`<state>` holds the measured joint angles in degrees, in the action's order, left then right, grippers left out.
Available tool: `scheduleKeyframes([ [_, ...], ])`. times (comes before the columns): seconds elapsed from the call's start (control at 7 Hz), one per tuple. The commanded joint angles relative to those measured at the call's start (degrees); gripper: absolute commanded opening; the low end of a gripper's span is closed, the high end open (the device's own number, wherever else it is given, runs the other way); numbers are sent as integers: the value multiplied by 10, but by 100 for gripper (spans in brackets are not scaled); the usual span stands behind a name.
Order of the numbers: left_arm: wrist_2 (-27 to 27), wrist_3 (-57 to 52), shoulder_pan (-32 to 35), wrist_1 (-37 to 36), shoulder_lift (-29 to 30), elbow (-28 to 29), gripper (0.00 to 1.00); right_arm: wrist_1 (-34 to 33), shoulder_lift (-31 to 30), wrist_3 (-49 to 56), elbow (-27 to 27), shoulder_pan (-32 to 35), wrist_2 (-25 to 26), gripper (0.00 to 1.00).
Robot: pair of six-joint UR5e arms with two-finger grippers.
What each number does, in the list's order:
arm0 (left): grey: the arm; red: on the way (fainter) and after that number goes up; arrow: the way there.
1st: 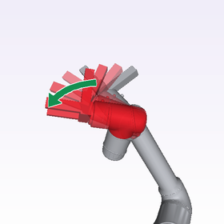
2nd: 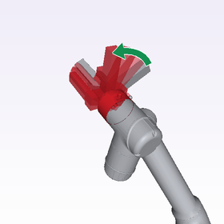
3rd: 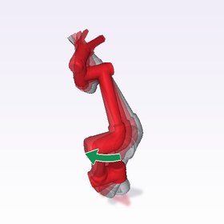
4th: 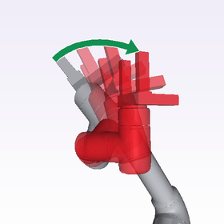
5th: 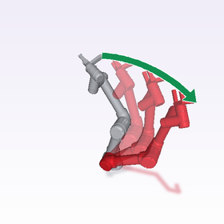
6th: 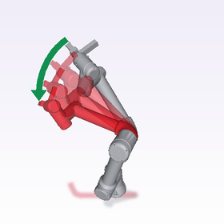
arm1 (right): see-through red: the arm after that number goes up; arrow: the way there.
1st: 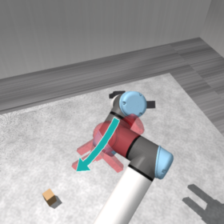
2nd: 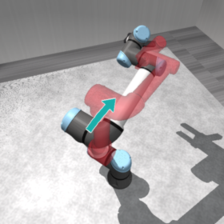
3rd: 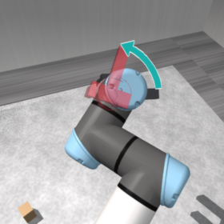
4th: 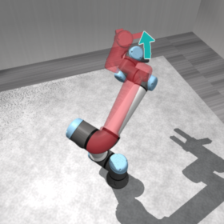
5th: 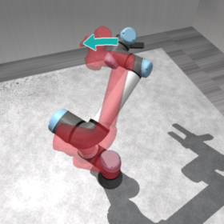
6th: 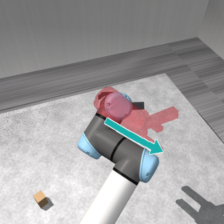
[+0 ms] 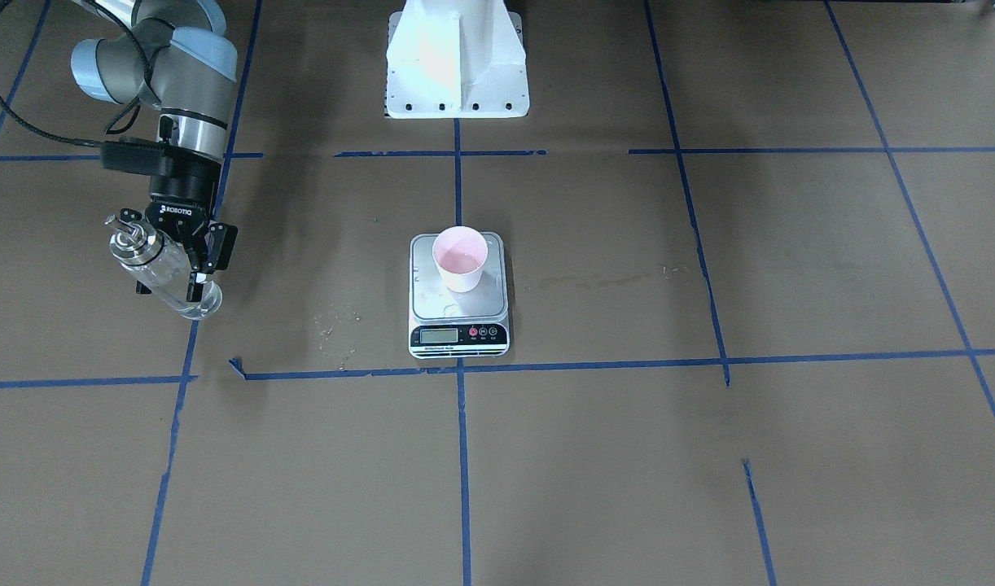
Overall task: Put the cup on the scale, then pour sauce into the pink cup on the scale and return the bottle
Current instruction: 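Lower the bottle with the right gripper to its original spot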
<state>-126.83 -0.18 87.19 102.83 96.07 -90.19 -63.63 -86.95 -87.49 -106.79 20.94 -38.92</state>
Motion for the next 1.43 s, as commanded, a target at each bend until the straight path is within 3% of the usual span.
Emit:
scheduleKeyframes([
  [0.0,0,0,0,0,0,-1,100,0,-9,-42,31,-30,27,0],
  [1.0,0,0,1,0,1,-2,100,-1,-22,-50,38,-34,18,0],
  [1.29,0,0,1,0,1,-1,100,-1,-22,-51,38,-34,-2,35],
])
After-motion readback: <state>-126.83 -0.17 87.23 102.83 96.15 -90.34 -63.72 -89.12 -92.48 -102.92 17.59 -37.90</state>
